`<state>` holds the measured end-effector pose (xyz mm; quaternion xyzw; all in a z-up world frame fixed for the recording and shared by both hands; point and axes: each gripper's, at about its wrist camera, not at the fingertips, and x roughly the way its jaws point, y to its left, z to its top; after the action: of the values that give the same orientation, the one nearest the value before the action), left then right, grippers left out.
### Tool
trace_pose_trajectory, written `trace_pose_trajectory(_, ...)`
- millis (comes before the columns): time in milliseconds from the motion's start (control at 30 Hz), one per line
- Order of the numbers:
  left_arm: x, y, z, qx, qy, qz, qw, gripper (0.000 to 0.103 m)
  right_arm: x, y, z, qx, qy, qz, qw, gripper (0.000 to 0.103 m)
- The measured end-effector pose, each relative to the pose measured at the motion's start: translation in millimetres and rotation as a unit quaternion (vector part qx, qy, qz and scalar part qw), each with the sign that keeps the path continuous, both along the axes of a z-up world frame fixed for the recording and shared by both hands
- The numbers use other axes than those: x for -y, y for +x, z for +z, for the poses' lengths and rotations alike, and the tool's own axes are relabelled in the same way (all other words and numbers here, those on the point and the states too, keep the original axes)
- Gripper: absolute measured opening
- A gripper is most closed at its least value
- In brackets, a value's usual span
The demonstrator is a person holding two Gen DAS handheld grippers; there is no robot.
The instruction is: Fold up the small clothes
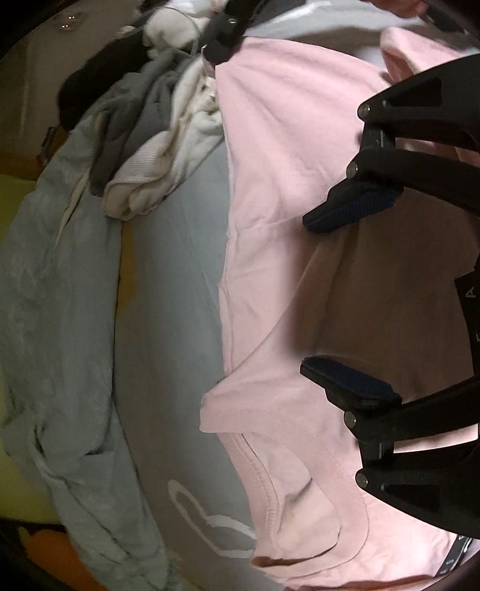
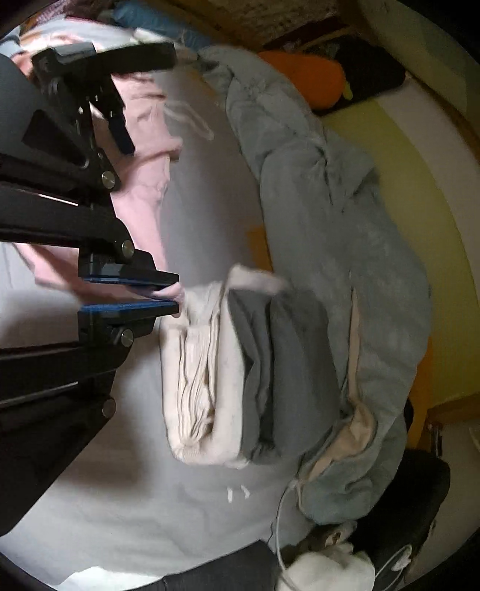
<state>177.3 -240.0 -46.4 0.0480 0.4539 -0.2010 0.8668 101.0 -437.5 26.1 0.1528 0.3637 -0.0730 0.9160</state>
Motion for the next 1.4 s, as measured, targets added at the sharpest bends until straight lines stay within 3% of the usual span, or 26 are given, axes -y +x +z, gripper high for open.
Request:
trace_pose_trajectory(33,1,-1,0,0.003,0.006,-0.001,1.0000,0.071,3,1,-1,-0.013,-0.004,-0.010,1.000,0.023)
trace_pose_trajectory(100,1,-1,-1,0.005,0.008,0.000,0.9999,0.071,11,-3,-3,-0.027,-0.025,-0.042,0.998,0.051)
trace_pose_trajectory(167,-1,0,-1,0.005,0.001,0.000,1.0000,0.071,19,-17,4,-0.012,-0.030,-0.057,0.998,0.055)
trace_pose_trajectory(267,-9,-3,5,0.011,-0.029,-0.004,0.9995,0.070,34,-42,13,-0.007,0.028,-0.057,0.998,0.055)
trace_pose_trajectory(367,-25,-21,29,0.052,-0.084,-0.007,0.9951,0.067,32,-61,7,-0.010,0.128,-0.003,0.992,0.054)
trace_pose_trajectory(467,-38,-50,57,0.093,-0.133,-0.017,0.9866,0.068,9,-62,-12,-0.054,0.130,0.045,0.989,0.031)
trace_pose_trajectory(600,-41,-78,72,0.114,-0.129,-0.016,0.9850,0.068,-6,-45,-30,-0.083,0.137,0.056,0.986,0.029)
trace_pose_trajectory(667,-41,-87,68,0.107,-0.135,-0.022,0.9849,0.068,-8,-37,-38,-0.092,0.141,0.053,0.984,0.029)
trace_pose_trajectory(700,-41,-92,64,0.096,-0.138,-0.023,0.9856,0.068,-8,-34,-40,-0.097,0.143,0.050,0.984,0.024)
trace_pose_trajectory(767,-38,-96,52,0.067,-0.149,-0.031,0.9861,0.068,-11,-31,-48,-0.108,0.150,0.052,0.981,0.003)
trace_pose_trajectory(867,-29,-107,33,0.023,-0.159,-0.048,0.9858,0.067,-8,-45,-42,-0.092,0.140,0.035,0.985,0.002)
trace_pose_trajectory(933,-21,-116,25,0.000,-0.170,-0.068,0.9831,0.067,-6,-63,-24,-0.062,0.105,0.015,0.992,0.002)
trace_pose_trajectory(1000,-11,-124,19,-0.017,-0.156,-0.083,0.9841,0.067,-1,-82,-12,-0.044,0.090,-0.011,0.995,0.002)
trace_pose_trajectory(1200,14,-141,10,0.027,-0.076,-0.089,0.9928,0.068,14,-114,-22,-0.047,0.156,-0.041,0.986,0.002)
trace_pose_trajectory(1267,12,-140,9,0.028,-0.077,-0.091,0.9924,0.069,15,-126,-25,-0.039,0.171,-0.044,0.984,0.002)
trace_pose_trajectory(1333,8,-138,8,0.021,-0.091,-0.094,0.9912,0.070,16,-131,-22,-0.035,0.147,-0.072,0.986,0.004)
trace_pose_trajectory(1367,7,-136,7,0.017,-0.099,-0.098,0.9902,0.073,17,-131,-21,-0.039,0.137,-0.083,0.986,0.011)
trace_pose_trajectory(1400,5,-136,7,0.015,-0.106,-0.099,0.9893,0.073,20,-130,-21,-0.042,0.132,-0.092,0.986,0.032)
